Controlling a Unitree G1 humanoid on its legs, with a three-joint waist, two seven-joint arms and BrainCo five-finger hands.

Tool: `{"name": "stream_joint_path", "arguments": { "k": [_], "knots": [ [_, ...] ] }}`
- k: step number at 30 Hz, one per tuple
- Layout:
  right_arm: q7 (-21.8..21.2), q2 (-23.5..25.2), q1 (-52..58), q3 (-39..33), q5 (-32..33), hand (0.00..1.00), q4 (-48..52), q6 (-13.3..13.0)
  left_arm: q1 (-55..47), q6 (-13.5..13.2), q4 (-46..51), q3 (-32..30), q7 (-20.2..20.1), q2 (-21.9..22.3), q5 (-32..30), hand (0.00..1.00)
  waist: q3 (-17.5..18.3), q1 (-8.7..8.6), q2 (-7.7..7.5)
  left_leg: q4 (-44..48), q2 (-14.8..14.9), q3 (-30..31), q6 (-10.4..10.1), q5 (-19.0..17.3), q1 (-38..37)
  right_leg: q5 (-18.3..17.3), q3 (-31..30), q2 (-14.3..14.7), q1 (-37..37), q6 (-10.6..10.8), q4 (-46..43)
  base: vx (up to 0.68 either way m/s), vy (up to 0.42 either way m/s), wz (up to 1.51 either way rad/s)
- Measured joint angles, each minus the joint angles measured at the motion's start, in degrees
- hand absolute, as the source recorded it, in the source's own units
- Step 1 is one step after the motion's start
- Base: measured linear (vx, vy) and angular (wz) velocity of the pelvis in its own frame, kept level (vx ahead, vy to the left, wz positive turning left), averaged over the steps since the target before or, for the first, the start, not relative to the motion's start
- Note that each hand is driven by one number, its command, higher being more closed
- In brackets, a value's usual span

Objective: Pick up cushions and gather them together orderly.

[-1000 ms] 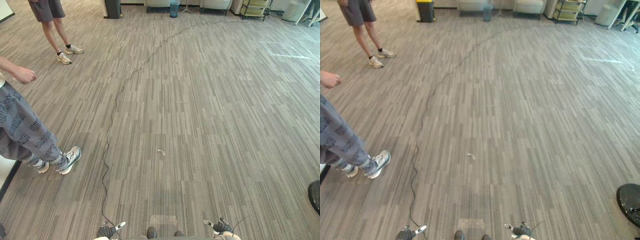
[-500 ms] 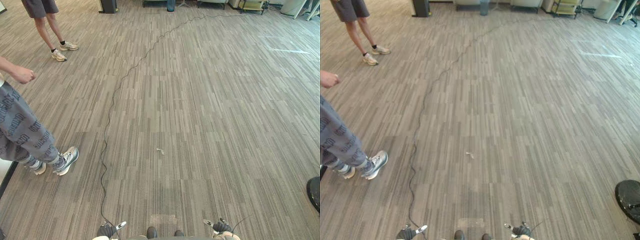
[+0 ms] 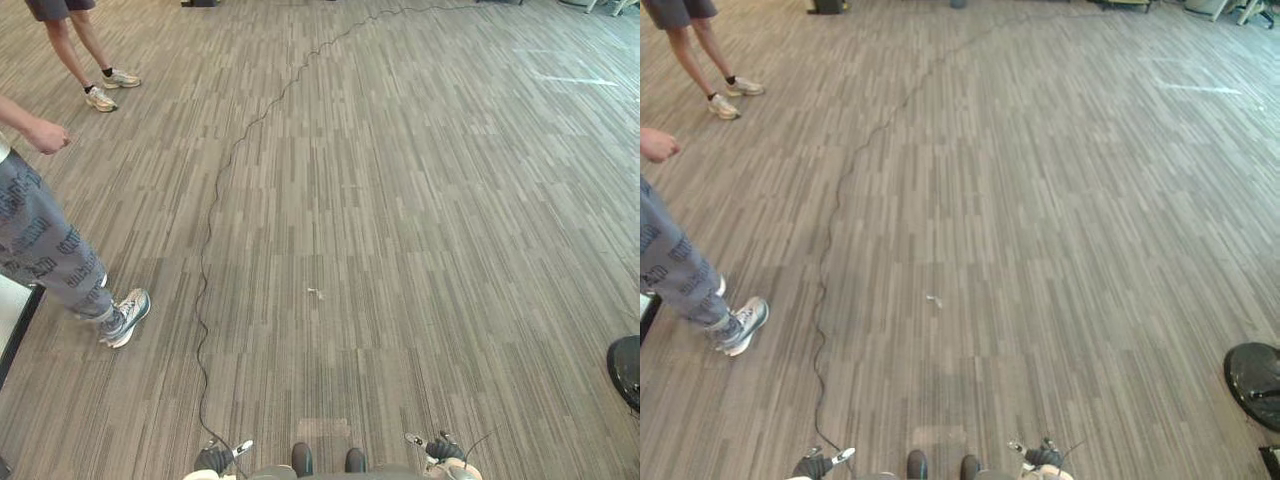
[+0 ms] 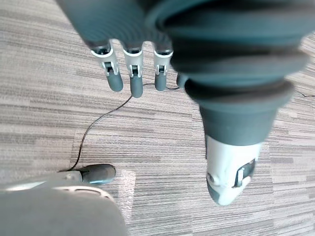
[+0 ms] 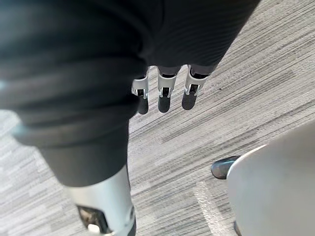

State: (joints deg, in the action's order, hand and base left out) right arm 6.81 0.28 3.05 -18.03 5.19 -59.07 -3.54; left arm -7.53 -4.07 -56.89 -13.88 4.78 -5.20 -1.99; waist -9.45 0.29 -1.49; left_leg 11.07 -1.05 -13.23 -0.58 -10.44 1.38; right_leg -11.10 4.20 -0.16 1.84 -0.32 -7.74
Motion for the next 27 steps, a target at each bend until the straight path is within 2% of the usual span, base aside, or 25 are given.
{"name": "stream_joint_path", "arguments": {
  "k": [1,2,4,5,6,7,9,10,11,12,13,14,15,16,17,18,19,20,21,22,23,24,25,27],
  "knots": [
    [-0.02,0.00,0.76,0.09,0.28,0.00,1.78,-0.11,0.04,0.01,1.55,-1.68,0.00,0.90,0.09,0.00,-0.52,-0.01,0.27,11.32,2.40,-3.01,0.09,-3.18,4.77,-1.51,0.47,0.21,-0.16,-0.44,-1.63,0.03,-0.086,0.25],
    [0.02,0.25,0.87,0.48,0.66,0.00,2.08,-0.14,-0.20,0.01,3.03,-3.48,0.02,1.61,0.68,0.00,-0.98,0.29,0.08,23.66,5.54,-5.82,0.23,-4.85,10.15,-3.39,1.08,0.19,0.44,-1.60,-2.97,0.04,-0.049,0.22],
    [0.08,-0.09,0.67,0.70,1.01,0.00,2.16,-0.04,-0.37,0.00,3.81,-3.91,0.01,1.96,1.33,0.00,-1.06,0.34,0.48,28.52,8.53,-7.53,0.18,-6.96,13.15,-4.79,1.85,0.16,2.12,-1.79,-3.11,0.14,0.006,0.28],
    [0.12,-0.35,0.79,0.71,1.09,0.00,2.17,0.09,-0.54,-0.04,4.05,-3.82,0.04,2.24,2.28,0.00,-1.05,0.46,0.79,27.99,9.68,-8.13,0.06,-7.35,14.49,-5.09,1.92,-0.10,3.31,-0.93,-3.06,0.29,0.080,0.20],
    [0.14,-0.31,0.80,0.83,1.09,0.00,2.16,0.10,-0.57,-0.12,4.26,-3.88,0.12,2.44,2.82,0.00,-1.06,1.36,0.78,25.15,10.04,-8.17,0.10,-7.25,16.16,-6.18,1.71,-1.37,4.42,-0.32,-2.84,0.31,0.112,0.02],
    [0.14,-0.27,0.73,0.96,1.09,0.00,2.15,0.11,-0.55,-0.14,4.45,-3.88,0.11,2.45,3.12,0.00,-1.05,1.77,0.65,23.63,9.83,-8.12,0.06,-6.79,17.00,-6.70,1.44,-2.09,4.61,-0.20,-2.73,0.29,0.160,-0.15],
    [0.26,-0.42,0.08,1.43,1.08,0.00,2.16,0.16,-0.44,-0.34,4.78,-3.88,0.25,2.68,3.36,0.00,-1.01,2.63,0.62,14.76,8.24,-7.84,-1.06,-1.76,20.84,-7.95,0.12,-4.81,5.48,0.71,-0.70,0.39,0.255,-0.30],
    [0.46,-0.38,-0.23,2.06,1.03,0.00,2.08,0.18,-0.70,-0.55,5.13,-3.87,0.52,2.92,3.59,0.00,-0.88,3.39,0.54,9.10,7.48,-7.31,-1.75,5.30,23.03,-9.11,-1.46,-6.75,6.18,1.87,1.65,0.40,0.302,-0.38],
    [0.47,-0.38,-0.22,2.19,1.02,0.00,2.03,0.19,-0.75,-0.57,5.13,-3.89,0.54,2.92,3.69,0.00,-0.82,3.51,0.42,9.31,7.37,-7.34,-1.74,5.88,23.16,-9.27,-1.64,-7.02,6.35,1.79,1.84,0.37,0.277,-0.52],
    [0.45,-0.06,0.17,2.48,0.91,0.00,1.89,0.28,-1.62,-0.59,5.10,-4.37,0.65,2.68,4.25,0.00,0.26,3.95,-0.19,10.97,6.21,-7.73,1.08,6.82,23.64,-9.74,-2.31,-8.62,7.03,1.08,2.55,0.59,0.320,-0.30],
    [0.30,1.15,0.32,2.44,0.29,0.00,1.96,0.40,-1.66,-0.54,5.09,-4.57,0.74,2.02,4.29,0.00,1.12,3.74,-1.67,13.65,5.08,-9.25,3.11,3.29,24.36,-8.16,-3.15,-10.60,6.68,0.70,1.15,0.63,0.304,-0.29],
    [0.24,1.57,0.34,2.25,0.04,0.00,2.16,0.39,-1.65,-0.55,5.09,-4.65,0.77,1.97,4.29,0.00,1.33,3.74,-1.92,14.77,4.87,-9.71,3.88,2.08,24.37,-7.15,-3.63,-11.14,5.97,1.59,-0.61,0.78,0.366,-0.10],
    [0.17,1.86,0.40,1.88,-0.36,0.00,1.96,0.37,-1.67,-0.54,4.93,-4.78,0.78,1.76,4.30,0.00,1.71,3.74,-2.46,16.41,4.26,-9.95,4.90,-0.09,23.65,-5.94,-4.09,-12.17,5.29,3.61,-4.19,0.66,0.331,0.04],
    [-0.04,2.11,0.54,0.47,-0.60,0.00,1.88,0.62,-1.36,-0.48,4.27,-4.54,0.81,1.28,4.30,0.00,1.99,3.53,-2.97,17.25,2.93,-9.79,5.68,-2.96,21.03,-4.21,-4.96,-13.11,3.62,6.16,-12.97,0.65,0.324,0.08],
    [-0.03,2.09,0.52,0.05,-0.60,0.00,1.92,0.62,-1.23,-0.49,3.96,-4.23,0.88,1.15,4.30,0.00,1.96,3.43,-2.96,17.20,2.47,-9.66,5.92,-3.97,19.46,-2.71,-5.53,-13.31,2.00,7.27,-18.20,0.64,0.296,0.14],
    [-0.12,2.03,0.55,0.06,-0.71,0.00,1.95,0.59,-0.93,-0.47,3.27,-3.68,0.94,0.82,4.30,0.00,1.96,3.20,-2.96,16.68,1.90,-9.39,6.36,-5.22,16.36,-0.79,-7.04,-13.14,-1.23,9.47,-29.51,0.55,0.217,0.10],
    [-0.25,1.86,0.52,0.12,-0.75,0.00,2.30,0.54,-0.42,-0.26,2.55,-2.73,1.07,0.43,4.28,0.00,1.85,2.96,-2.91,15.19,1.33,-8.99,6.32,-6.34,11.99,-0.18,-7.69,-12.61,-5.77,10.46,-42.21,0.71,0.232,-0.12],
    [-0.46,1.59,0.56,0.12,-0.76,0.00,3.89,0.46,-0.11,-0.12,2.41,-2.29,1.14,0.85,4.28,0.00,1.18,2.93,-1.79,11.62,1.49,-8.77,5.19,-8.24,5.64,-0.90,-5.95,-11.50,-10.63,9.07,-52.01,0.46,0.125,-0.22],
    [-0.52,1.61,0.63,0.14,-0.76,0.00,4.30,0.31,0.04,-0.11,2.36,-2.29,1.14,0.90,4.28,0.00,0.92,2.82,-1.36,10.50,1.46,-8.83,4.99,-8.40,3.95,-1.27,-5.33,-11.30,-12.01,8.43,-53.80,0.44,0.105,-0.35],
    [-0.72,1.55,0.71,0.16,-0.76,0.00,5.44,-0.12,0.62,-0.10,2.36,-2.01,1.18,1.15,4.28,0.00,0.73,2.39,-1.14,6.88,1.47,-8.84,4.46,-9.10,-1.28,-2.80,-2.86,-9.97,-16.53,6.38,-57.27,0.25,0.050,-0.17],
    [-0.73,1.56,0.83,0.16,-0.76,0.00,6.10,-0.19,0.99,-0.10,2.38,-1.95,1.15,1.35,4.29,0.00,0.67,2.27,-1.04,5.83,1.55,-8.81,4.25,-9.44,-2.97,-3.33,-1.65,-9.44,-18.18,5.72,-57.42,0.51,0.061,-0.12],
    [-0.79,1.50,1.18,0.12,-0.76,0.00,6.70,-0.64,1.61,-0.11,2.26,-1.76,1.09,2.51,4.31,0.00,0.55,1.75,-0.96,3.31,1.66,-8.69,3.09,-10.36,-7.15,-4.86,1.97,-8.14,-23.20,5.25,-55.45,0.44,0.022,0.01],
    [-0.86,1.48,1.29,0.12,-0.76,0.00,6.90,-0.70,2.35,-0.10,2.17,-1.32,1.07,2.97,4.31,0.00,0.54,1.42,-0.99,2.70,1.66,-8.49,2.76,-10.84,-8.41,-5.21,3.42,-7.73,-25.16,4.89,-53.61,0.53,-0.006,0.11],
    [-1.16,0.91,0.49,-0.31,-0.25,0.00,6.83,-1.29,4.09,-0.20,1.10,-0.18,0.61,3.68,3.82,0.00,0.22,0.18,-0.90,-0.66,1.60,-7.86,2.15,-11.92,-12.75,-4.42,8.93,-6.27,-30.52,2.85,-40.09,0.45,-0.031,0.28]
  ]
}}
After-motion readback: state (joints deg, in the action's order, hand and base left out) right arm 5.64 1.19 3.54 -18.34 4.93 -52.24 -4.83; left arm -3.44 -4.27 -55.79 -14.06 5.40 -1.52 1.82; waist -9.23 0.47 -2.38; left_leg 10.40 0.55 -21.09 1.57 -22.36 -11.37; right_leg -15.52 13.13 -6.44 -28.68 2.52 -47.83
